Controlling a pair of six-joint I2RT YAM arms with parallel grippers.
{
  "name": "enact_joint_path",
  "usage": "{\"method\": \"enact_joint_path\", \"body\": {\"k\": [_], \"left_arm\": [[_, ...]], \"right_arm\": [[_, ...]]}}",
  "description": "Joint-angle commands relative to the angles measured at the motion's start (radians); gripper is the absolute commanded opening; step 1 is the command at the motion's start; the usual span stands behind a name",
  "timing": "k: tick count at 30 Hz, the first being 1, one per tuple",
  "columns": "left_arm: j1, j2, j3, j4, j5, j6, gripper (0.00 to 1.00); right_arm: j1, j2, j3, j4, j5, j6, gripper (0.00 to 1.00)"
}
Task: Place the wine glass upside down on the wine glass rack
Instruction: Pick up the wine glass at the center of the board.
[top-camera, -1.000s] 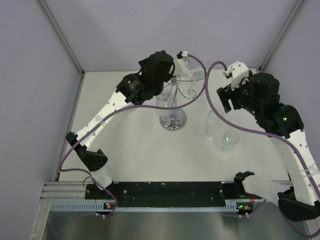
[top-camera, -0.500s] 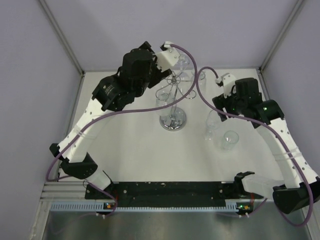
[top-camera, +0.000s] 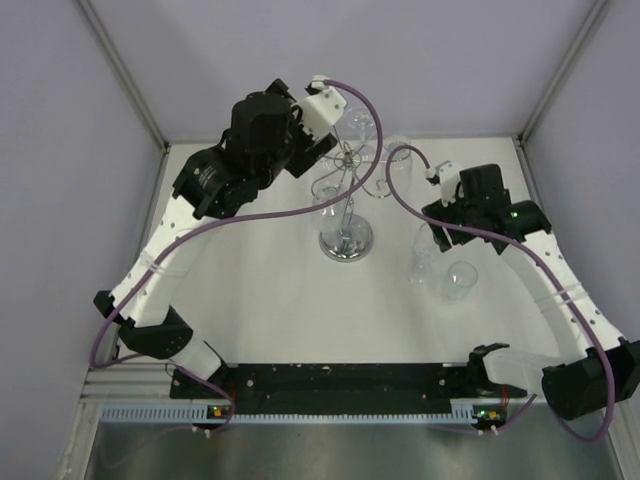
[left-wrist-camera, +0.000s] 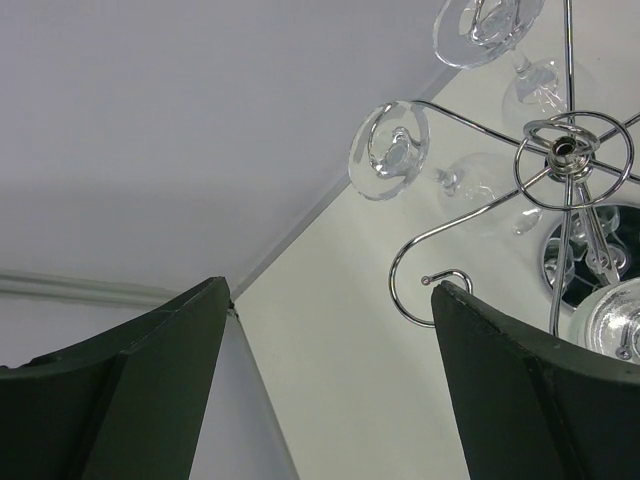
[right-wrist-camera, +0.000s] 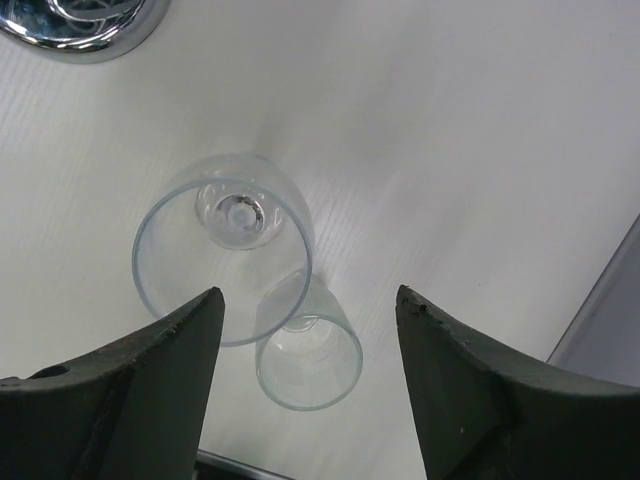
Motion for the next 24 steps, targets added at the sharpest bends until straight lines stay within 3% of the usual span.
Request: {"method": "enact_joint_path", "body": {"k": [1, 7, 15, 24], "left_arm": [[0.013, -0.059, 0.012, 0.012, 0.031, -0.026, 0.89], [0.022, -0.074, -0.017, 0.018, 0.045, -0.028, 0.89], [0.029, -0.088, -0.045, 0.022, 0.057, -0.031, 0.89], [0.034, -0.089, -0.046, 0.024, 0.071, -0.032, 0.89]], "right_arm": [[-0.011, 0.017, -0.014, 0.039, -0.013, 0.013, 0.68], [-0.017, 0.046, -0.020, 0.062, -0.021, 0.016, 0.62], [-0.019, 0.075, -0.040, 0.077, -0.025, 0.013, 0.34], [-0.023, 0.051, -0.026, 0.063, -0.024, 0.013, 0.10]]}}
